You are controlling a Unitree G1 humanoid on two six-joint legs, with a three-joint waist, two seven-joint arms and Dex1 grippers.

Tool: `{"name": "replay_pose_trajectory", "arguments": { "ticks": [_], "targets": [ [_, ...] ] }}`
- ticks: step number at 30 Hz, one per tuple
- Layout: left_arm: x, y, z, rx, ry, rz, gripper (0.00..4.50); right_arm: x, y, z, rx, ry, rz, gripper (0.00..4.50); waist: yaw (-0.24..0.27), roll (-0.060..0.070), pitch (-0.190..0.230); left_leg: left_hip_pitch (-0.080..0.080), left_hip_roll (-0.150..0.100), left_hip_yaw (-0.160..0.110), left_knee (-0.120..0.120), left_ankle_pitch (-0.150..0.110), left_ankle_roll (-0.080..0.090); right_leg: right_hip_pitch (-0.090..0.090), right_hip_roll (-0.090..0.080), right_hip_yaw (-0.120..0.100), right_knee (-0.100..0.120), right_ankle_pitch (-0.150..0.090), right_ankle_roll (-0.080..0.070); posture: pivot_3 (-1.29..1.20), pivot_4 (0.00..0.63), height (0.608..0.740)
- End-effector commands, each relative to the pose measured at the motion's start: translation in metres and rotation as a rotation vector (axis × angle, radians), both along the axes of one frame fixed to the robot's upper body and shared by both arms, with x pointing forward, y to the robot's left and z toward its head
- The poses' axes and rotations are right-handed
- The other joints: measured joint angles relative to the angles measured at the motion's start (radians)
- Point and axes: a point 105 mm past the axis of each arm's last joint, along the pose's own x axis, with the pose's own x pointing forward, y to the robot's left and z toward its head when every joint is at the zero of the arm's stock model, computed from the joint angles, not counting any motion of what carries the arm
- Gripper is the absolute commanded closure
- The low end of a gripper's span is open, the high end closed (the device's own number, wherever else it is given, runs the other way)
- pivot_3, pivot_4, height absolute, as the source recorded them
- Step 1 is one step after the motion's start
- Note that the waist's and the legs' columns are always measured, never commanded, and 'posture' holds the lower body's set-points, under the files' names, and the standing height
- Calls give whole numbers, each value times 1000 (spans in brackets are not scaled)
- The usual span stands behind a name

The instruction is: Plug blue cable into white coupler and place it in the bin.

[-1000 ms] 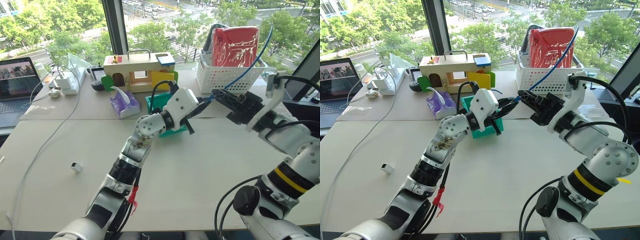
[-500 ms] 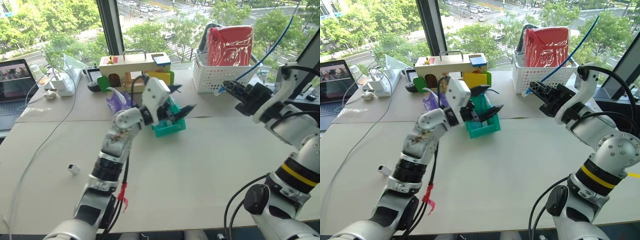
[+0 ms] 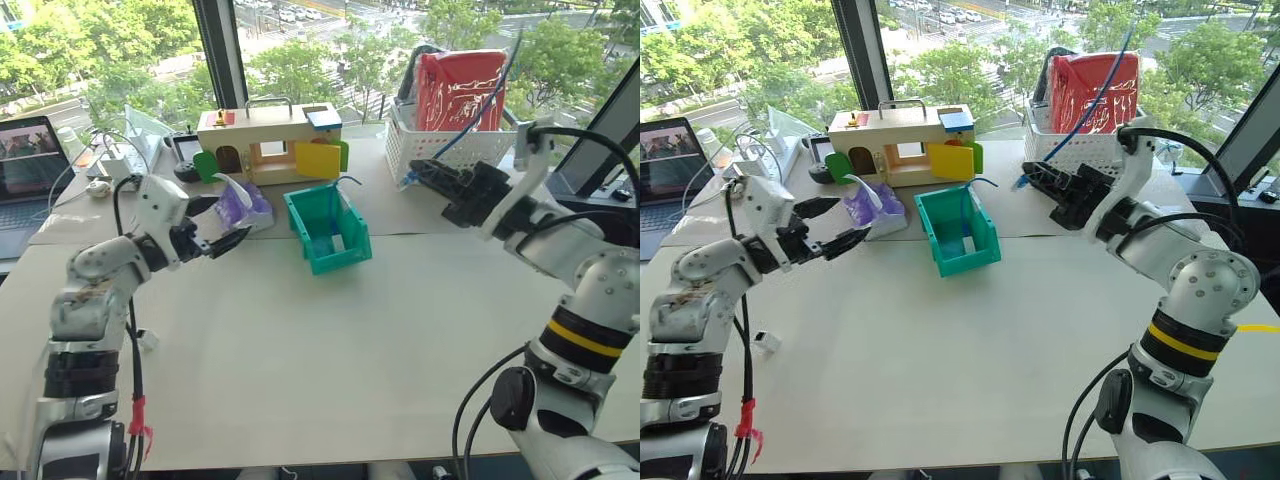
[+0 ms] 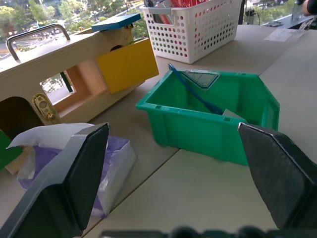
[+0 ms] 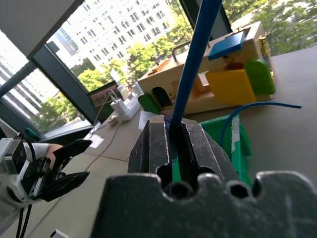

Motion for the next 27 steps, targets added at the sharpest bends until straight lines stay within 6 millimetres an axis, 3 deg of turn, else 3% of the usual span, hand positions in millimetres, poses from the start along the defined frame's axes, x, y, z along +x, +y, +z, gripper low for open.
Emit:
{"name": "replay_pose_trajectory", "arguments": {
  "ticks": [1,17,26,27],
  "targets": [
    [-1,-8,-11,36,72,-104,30,-5,-6,11,12,-62,-11,4500,0,0,0,0,0,0,0,0,0,0,0,0,0,0,0,0,150,740],
    [32,-38,-57,105,184,-267,30,-10,-20,17,-9,-87,-81,4500,-2,0,0,-1,0,0,0,0,0,-3,0,0,6,0,0,0,150,740],
    [43,-48,-59,142,197,-335,30,-12,-25,21,-17,-95,-105,4500,0,0,0,-1,0,0,0,0,0,-2,0,0,6,0,0,0,150,740],
    [45,-46,-58,140,203,-326,278,-12,-25,21,-17,-95,-107,4500,0,0,0,-1,0,0,0,0,0,-2,0,0,6,0,0,0,150,740]
  ]
}}
